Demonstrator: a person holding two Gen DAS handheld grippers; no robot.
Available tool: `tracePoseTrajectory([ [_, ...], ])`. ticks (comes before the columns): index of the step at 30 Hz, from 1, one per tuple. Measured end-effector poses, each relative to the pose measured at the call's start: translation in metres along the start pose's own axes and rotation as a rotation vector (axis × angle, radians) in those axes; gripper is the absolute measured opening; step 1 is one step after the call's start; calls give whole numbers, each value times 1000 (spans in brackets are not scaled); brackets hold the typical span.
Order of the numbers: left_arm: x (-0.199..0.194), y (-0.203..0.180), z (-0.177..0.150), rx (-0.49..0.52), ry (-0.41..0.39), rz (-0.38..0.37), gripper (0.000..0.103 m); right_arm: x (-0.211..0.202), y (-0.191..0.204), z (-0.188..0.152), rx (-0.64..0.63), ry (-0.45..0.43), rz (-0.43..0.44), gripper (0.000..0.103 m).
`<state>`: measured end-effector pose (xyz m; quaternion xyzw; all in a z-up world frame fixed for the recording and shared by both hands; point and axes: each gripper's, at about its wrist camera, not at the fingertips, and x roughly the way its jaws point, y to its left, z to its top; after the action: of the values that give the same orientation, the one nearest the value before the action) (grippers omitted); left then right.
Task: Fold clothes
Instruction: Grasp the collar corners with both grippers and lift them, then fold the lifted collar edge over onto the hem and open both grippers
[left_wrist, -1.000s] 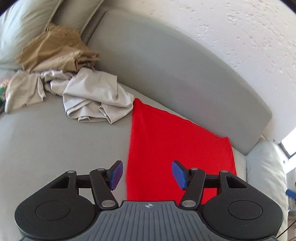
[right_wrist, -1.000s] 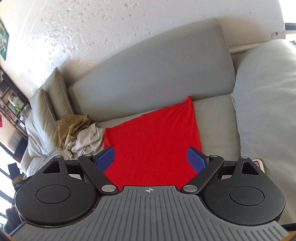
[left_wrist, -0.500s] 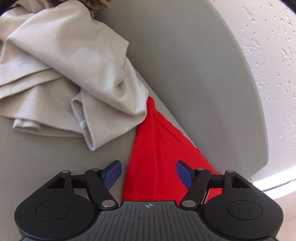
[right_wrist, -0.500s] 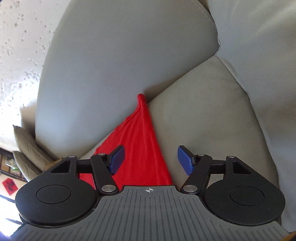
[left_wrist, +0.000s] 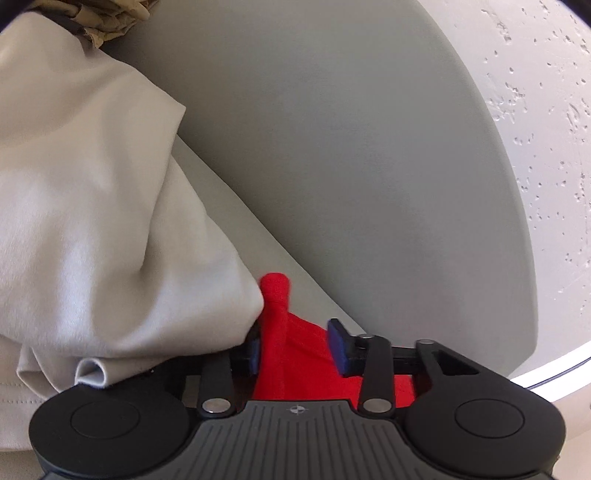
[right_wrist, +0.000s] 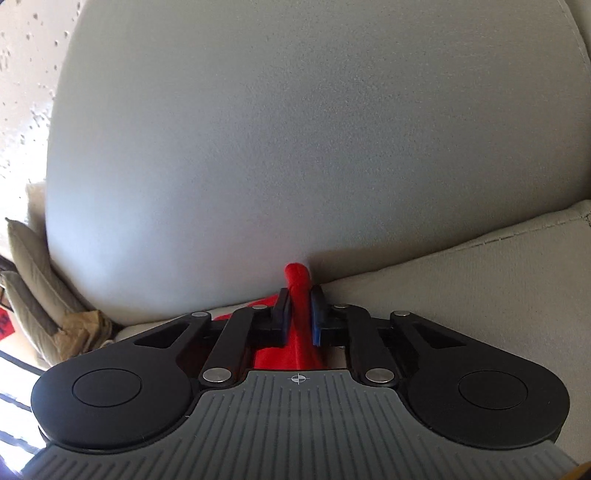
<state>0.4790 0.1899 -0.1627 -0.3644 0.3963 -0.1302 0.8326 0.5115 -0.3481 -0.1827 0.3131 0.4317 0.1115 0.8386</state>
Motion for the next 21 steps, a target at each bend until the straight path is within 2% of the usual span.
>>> tracePoseTrajectory([
  [1,-2,-5,0,32,-3,35,4,-1,6,-2,-22,-6,-24,6],
  [4,-19,-27,-5,145,-34,80,3,-14,29,-7,-79,-37,-80,6],
  [7,-42,-46,-10,188,-63,89,3,-35,55,-13,-130,-75,-127,5],
  [9,-61,-57,-16,206,-73,93,3,-59,66,-16,-103,-86,-126,5],
  [12,-94,-70,-27,216,-76,60,3,-109,75,-25,-35,-104,-92,5],
  [16,-151,-77,-58,183,-72,-42,3,-183,75,-55,84,-93,-56,5],
  [18,-178,-75,-82,167,-45,-75,3,-215,70,-77,127,-73,-61,5],
  [20,-200,-73,-112,149,14,-56,3,-243,62,-105,161,-52,-73,5],
  [21,-207,-71,-128,153,53,-12,3,-254,56,-123,171,-41,-83,5],
])
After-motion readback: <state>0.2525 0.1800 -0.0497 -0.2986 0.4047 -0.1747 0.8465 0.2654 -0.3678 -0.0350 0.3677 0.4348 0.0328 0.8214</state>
